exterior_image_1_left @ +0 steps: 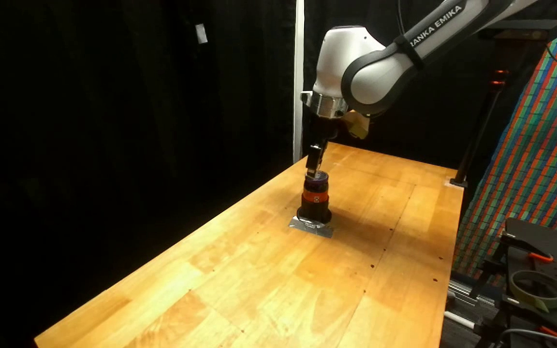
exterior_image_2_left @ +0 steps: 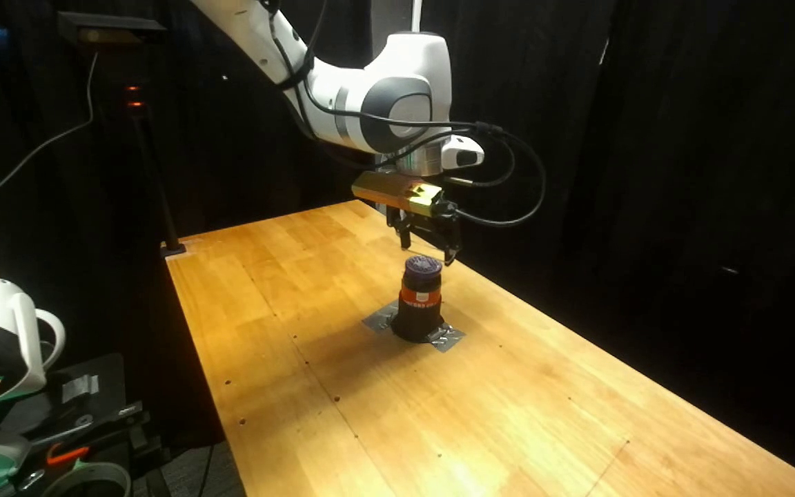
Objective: Put a rubber band around the cup
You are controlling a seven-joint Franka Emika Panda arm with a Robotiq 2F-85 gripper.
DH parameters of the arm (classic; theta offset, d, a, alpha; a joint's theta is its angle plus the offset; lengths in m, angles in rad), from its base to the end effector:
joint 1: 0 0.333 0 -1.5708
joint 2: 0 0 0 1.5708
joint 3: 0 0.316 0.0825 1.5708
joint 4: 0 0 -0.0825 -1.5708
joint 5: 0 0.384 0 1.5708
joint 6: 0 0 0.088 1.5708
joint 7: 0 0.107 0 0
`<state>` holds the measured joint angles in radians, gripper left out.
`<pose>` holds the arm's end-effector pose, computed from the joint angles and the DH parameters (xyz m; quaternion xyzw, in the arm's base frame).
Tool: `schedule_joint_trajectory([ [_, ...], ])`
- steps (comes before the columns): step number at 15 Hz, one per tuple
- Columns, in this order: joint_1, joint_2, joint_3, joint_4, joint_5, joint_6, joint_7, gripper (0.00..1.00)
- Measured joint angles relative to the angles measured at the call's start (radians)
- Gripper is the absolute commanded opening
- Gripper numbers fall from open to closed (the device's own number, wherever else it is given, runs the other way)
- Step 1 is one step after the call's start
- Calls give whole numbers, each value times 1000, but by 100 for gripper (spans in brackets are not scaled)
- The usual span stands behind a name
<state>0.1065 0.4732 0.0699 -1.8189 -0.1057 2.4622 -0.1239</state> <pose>0.6555 0.1130 0.2952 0.9794 0.1815 0.0864 0.0188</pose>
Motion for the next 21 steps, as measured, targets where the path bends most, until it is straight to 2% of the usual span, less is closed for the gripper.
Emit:
schedule_joint_trajectory([
  [14, 1, 101, -10, 76, -30, 17, 23, 100],
  [21, -2, 95, -6, 107, -26, -152, 20, 100],
])
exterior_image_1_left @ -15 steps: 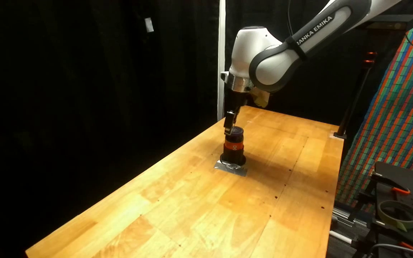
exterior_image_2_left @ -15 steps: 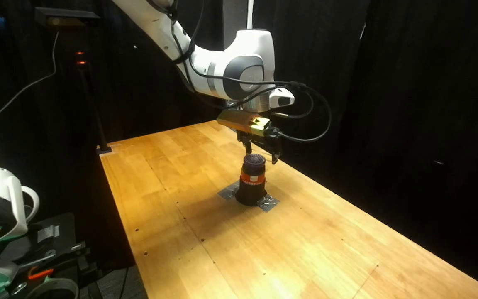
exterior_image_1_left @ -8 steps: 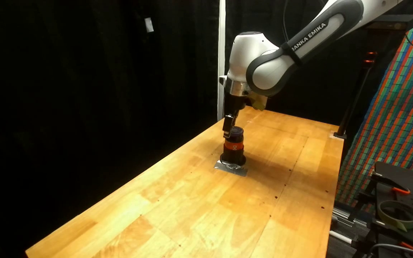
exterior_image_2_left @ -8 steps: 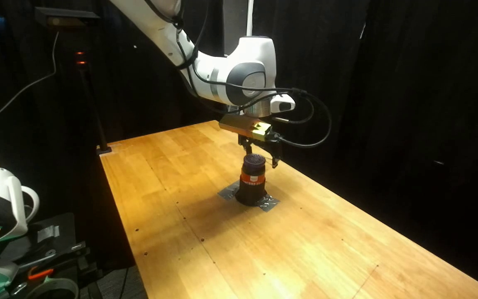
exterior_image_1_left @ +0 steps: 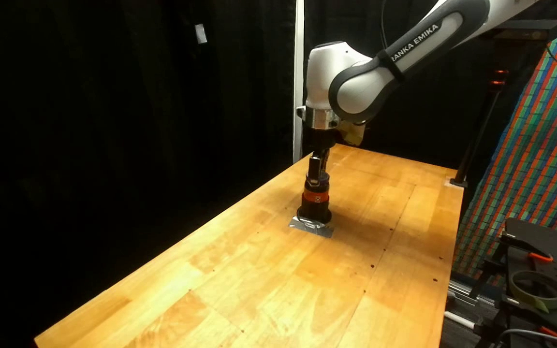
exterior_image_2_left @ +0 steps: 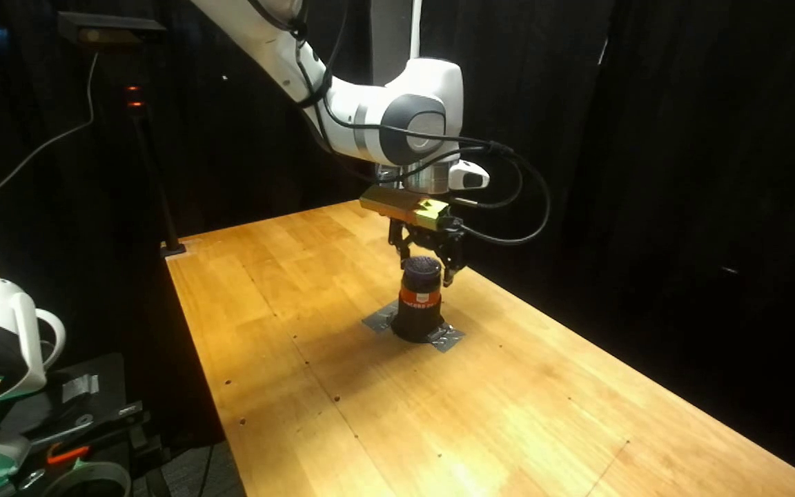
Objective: Put a rubber band around the cup
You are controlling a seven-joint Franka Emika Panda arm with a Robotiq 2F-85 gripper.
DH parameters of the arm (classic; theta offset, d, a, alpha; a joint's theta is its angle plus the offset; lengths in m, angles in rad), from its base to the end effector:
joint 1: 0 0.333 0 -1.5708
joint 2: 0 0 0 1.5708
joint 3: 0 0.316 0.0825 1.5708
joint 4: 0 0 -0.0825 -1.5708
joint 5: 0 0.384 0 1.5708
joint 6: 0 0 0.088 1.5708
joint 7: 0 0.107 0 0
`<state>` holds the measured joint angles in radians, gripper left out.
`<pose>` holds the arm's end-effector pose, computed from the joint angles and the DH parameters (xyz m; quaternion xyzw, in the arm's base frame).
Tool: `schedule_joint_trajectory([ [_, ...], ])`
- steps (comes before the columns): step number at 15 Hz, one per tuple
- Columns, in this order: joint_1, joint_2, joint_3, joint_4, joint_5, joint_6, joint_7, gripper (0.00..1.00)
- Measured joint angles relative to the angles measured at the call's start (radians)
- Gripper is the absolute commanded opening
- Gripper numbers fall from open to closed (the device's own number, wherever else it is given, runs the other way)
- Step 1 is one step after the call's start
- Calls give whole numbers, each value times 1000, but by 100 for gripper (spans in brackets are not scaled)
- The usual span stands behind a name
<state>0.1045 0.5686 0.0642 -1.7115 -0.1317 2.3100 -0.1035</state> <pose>0.6677 0.1066 0.2638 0.9842 0.1734 0.0170 0.0316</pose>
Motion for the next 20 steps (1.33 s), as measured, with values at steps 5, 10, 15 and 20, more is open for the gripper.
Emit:
schedule_joint_trajectory([
  [5, -23, -15, 6, 3, 36, -111, -44, 100],
  [10, -53, -15, 12, 0, 82, -166, -98, 73],
  [15, -61, -30, 12, -27, 85, -162, -124, 33],
  [20, -82, -108, 12, -160, 86, -14, -135, 4],
])
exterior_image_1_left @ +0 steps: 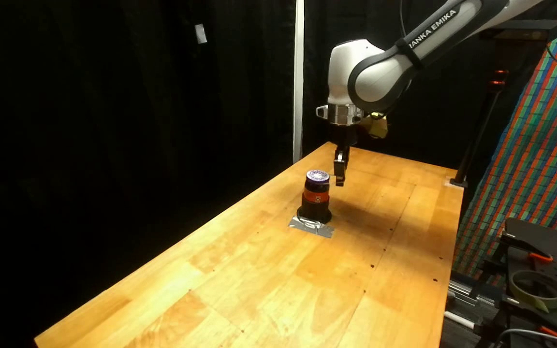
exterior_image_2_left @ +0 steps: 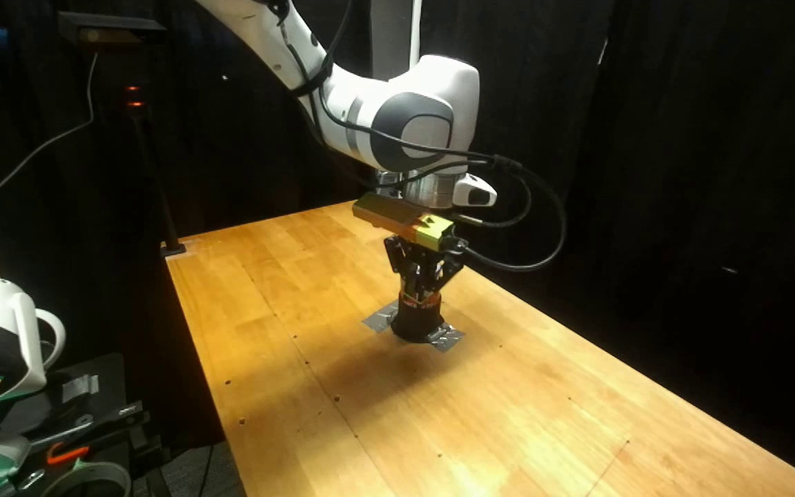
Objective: Put a rubber band around the cup
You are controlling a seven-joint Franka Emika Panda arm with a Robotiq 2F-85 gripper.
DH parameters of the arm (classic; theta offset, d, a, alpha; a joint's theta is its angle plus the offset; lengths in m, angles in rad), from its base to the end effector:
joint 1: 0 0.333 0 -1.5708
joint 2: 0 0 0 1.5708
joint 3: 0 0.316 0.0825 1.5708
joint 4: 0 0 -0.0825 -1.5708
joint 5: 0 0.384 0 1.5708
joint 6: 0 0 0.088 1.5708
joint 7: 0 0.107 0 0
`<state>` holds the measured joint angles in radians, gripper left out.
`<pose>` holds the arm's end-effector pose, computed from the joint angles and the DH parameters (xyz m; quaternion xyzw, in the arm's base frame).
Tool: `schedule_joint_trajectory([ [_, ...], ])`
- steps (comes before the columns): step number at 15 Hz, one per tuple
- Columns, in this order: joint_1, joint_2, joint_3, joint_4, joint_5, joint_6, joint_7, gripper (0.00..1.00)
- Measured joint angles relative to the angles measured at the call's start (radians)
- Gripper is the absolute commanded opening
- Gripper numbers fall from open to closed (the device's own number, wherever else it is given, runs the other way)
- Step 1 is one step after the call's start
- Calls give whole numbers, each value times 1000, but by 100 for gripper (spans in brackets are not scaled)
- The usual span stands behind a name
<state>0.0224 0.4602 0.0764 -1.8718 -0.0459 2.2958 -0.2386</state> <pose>0.6306 0.0588 0.2650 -0.9836 -0.1795 0.0172 0.0013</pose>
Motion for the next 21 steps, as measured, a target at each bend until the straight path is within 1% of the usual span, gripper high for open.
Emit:
schedule_joint_trajectory([
  [2, -9, -34, 0, -74, 5, 117, 0, 2],
  [4, -15, -65, 0, -152, 14, 248, 0, 6],
  [5, -17, -77, 1, -189, 17, 312, 0, 5],
  [6, -19, -86, 2, -225, 19, 377, 0, 8],
  [7, -23, -94, 7, -257, 24, 434, -3, 5],
  [9, -47, -104, 37, -313, 56, 527, -34, 5],
  [11, -92, -110, 94, -358, 109, 604, -91, 5],
  [14, -191, -112, 210, -404, 194, 696, -197, 4],
  [17, -312, -107, 341, -437, 267, 784, -301, 5],
  [21, -489, -78, 527, -478, 289, 938, -389, 6],
])
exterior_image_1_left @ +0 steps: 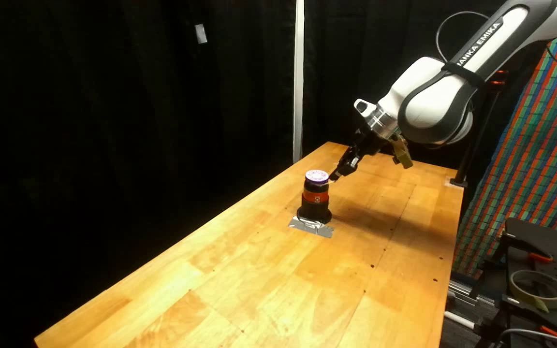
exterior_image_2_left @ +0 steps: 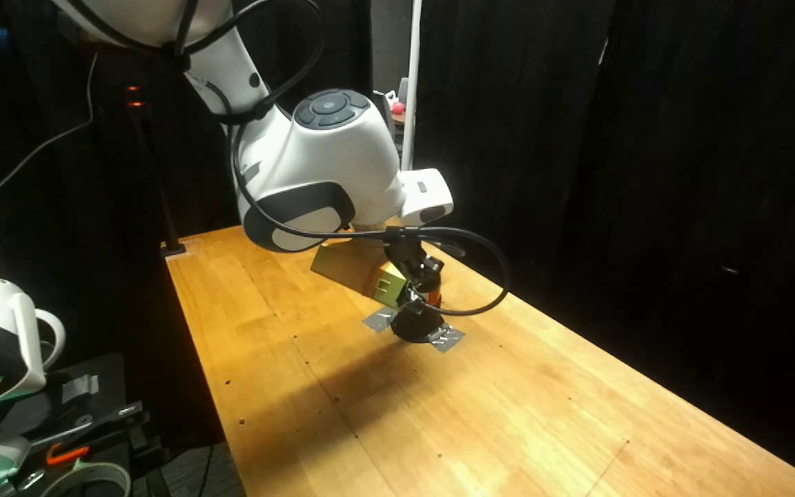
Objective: Put a rubber band around the cup
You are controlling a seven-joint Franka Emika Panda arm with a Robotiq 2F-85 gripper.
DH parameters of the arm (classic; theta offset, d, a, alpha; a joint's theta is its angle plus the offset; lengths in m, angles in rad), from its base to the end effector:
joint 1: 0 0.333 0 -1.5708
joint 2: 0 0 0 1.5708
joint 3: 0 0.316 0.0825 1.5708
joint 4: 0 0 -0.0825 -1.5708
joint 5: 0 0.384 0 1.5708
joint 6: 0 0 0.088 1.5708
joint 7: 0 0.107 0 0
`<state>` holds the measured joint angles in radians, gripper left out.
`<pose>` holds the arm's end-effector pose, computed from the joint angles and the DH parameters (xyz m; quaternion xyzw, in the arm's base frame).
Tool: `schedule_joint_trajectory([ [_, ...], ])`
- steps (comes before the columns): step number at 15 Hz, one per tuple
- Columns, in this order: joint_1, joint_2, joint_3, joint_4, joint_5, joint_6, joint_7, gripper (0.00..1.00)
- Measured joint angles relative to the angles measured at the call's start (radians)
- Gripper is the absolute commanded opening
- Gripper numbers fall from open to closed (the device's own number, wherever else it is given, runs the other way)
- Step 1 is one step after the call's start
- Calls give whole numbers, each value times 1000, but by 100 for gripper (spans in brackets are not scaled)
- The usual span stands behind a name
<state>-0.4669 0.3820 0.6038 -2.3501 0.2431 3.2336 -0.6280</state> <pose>0.5525 0.0497 0.2547 -0.9360 -0.1996 -0.2853 0.0519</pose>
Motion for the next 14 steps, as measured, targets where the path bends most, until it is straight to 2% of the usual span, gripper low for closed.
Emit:
schedule_joint_trajectory([
  [4, -190, 52, 188, -56, -49, 128, -37, 6],
  [6, -275, 81, 259, -81, -101, 170, -37, 6],
  [10, -394, 129, 333, -121, -193, 225, -37, 5],
  [14, -473, 169, 373, -152, -263, 303, -37, 6],
])
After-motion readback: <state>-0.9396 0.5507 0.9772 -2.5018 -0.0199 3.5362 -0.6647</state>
